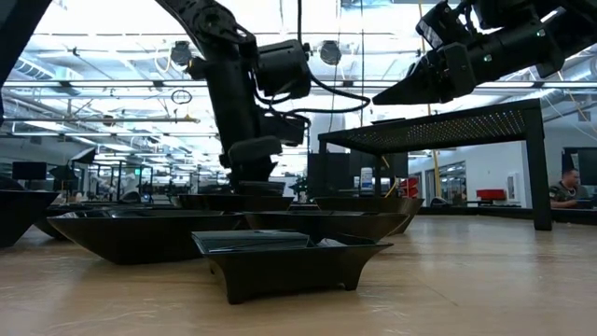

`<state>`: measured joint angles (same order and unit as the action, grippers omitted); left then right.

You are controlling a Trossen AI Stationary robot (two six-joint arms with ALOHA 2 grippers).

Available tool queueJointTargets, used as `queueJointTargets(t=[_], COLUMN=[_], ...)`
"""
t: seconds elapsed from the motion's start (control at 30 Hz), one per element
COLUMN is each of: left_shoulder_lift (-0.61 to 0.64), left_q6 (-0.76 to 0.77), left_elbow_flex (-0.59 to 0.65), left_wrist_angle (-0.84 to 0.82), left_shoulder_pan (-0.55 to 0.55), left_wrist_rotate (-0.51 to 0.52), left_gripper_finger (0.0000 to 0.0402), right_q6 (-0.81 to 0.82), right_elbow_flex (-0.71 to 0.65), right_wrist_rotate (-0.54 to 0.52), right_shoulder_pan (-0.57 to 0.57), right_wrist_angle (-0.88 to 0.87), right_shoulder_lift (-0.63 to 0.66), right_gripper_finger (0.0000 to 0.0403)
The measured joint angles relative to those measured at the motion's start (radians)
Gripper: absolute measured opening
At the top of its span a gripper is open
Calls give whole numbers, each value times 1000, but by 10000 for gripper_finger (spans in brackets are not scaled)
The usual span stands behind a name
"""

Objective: Pick & Place Mini shaped plates
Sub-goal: Stack the black square plate on the square black plate on the shelf

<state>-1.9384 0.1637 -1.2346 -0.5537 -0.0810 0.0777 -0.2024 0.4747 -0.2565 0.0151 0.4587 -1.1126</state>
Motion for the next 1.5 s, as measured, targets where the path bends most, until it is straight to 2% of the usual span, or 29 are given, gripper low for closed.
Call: queueJointTargets(t=[0.13, 0.3, 0.5, 0.73, 0.87, 1.5], left_shoulder_lift=[-15, -11, 35, 76, 70, 14], left_q6=[-1, -7, 8, 40, 50, 22], left_elbow_flex=[-3, -2, 1, 0, 1, 21], left_wrist_angle=[5, 5, -7, -12, -49, 6], left_shoulder_pan=[-4, -3, -10, -9, -10, -24], left_wrist_rotate=[-43, -47, 20, 50, 28, -52], left_gripper_finger=[151, 121, 98, 112, 115, 110], right_q6=[0, 0, 0, 0, 0, 0], right_elbow_flex=[0, 0, 0, 0, 0, 0], right_wrist_rotate=[0, -1, -1, -2, -2, -1], right_shoulder_pan=[0, 0, 0, 0, 0, 0], right_wrist_angle=[0, 0, 0, 0, 0, 0], right_shoulder_lift=[0, 0, 0, 0, 0, 0], right_gripper_finger=[73, 73, 73, 73, 73, 73])
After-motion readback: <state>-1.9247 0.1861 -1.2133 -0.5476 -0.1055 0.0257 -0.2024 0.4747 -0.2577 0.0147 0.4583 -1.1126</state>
